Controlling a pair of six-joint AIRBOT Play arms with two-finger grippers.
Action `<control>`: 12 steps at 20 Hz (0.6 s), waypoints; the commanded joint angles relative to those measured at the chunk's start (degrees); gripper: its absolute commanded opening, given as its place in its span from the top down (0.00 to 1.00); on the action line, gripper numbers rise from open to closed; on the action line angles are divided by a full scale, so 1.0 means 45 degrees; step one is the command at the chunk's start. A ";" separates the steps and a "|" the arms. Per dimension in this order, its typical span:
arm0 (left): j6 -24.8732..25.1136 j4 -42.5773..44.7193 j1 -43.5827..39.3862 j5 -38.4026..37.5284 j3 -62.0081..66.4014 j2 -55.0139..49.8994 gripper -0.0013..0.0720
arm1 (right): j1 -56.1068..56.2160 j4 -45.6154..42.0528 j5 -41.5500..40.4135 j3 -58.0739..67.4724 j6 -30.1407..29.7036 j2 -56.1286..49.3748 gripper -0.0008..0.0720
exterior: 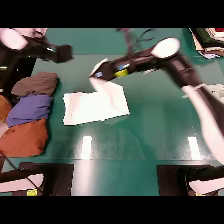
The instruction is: Fold the shirts.
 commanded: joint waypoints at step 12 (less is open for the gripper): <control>0.0287 0.0709 0.1831 -0.2351 -0.0005 0.1588 0.95 | -0.1909 -0.3968 0.3128 -0.0481 0.2025 -0.1428 0.49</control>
